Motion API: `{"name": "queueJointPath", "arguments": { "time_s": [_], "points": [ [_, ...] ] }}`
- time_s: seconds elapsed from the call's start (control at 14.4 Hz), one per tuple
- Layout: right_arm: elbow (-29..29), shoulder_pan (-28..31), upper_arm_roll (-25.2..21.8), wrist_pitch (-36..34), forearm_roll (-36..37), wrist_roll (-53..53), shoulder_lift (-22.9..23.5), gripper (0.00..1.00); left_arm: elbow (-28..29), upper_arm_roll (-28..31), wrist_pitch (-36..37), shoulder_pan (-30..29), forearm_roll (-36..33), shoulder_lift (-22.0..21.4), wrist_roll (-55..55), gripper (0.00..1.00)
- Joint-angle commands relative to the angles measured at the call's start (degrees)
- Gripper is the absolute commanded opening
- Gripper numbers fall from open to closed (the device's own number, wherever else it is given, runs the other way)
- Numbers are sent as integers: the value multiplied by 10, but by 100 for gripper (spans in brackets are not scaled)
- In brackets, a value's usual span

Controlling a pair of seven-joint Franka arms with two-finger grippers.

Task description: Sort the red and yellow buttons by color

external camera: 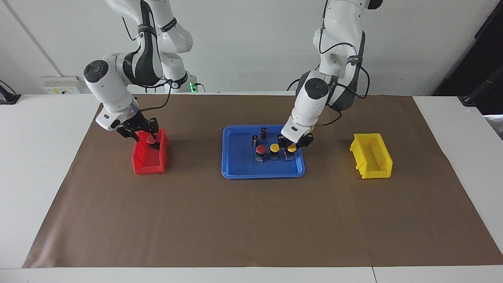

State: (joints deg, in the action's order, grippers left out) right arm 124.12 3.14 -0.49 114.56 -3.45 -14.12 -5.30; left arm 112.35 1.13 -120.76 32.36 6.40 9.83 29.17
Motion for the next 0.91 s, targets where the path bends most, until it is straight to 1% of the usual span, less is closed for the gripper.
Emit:
{"name": "queueJointPath", "arguments": {
  "time_s": [0.0, 0.07, 0.14, 0.21, 0.28, 0.35, 0.42, 0.49, 0.56, 0.7, 0.84],
  "points": [
    [-90, -34, 4, -63, -9, 34, 32, 76, -29, 6, 106, -45, 9, -50, -16, 21],
    [-122, -60, 4, -84, -9, 88, 45, 78, -34, 11, 146, -68, 8, -64, -56, 20],
    [-149, -93, 4, -92, -9, 145, 58, 78, -28, 12, 159, -118, 8, -81, -119, 20],
    [-164, -123, 4, -87, -10, 193, 66, 78, -28, 12, 166, -148, 8, -89, -168, 20],
    [-176, -158, 4, -74, -11, 254, 75, 78, -25, 15, 186, -175, 5, -100, -215, 18],
    [-178, -194, 5, -47, -12, 315, 79, 78, -21, 16, 201, -210, -4, -104, -252, 18],
    [-179, -233, 5, -24, -18, 369, 83, 78, -18, 15, 205, -246, -15, -110, -289, 17],
    [-188, -271, 5, -4, -19, 419, 101, 78, -11, 15, 197, -272, -19, -111, -329, 17],
    [-202, -309, 5, 25, -15, 470, 127, 78, 1, 16, 182, -289, -29, -111, -359, 16],
    [-207, -339, 5, 71, -11, 517, 150, 78, 29, 15, 143, -292, -63, -112, -363, 16],
    [-207, -376, 4, 101, -10, 550, 175, 79, 50, 15, 116, -293, -63, -112, -363, 16]
  ]
}}
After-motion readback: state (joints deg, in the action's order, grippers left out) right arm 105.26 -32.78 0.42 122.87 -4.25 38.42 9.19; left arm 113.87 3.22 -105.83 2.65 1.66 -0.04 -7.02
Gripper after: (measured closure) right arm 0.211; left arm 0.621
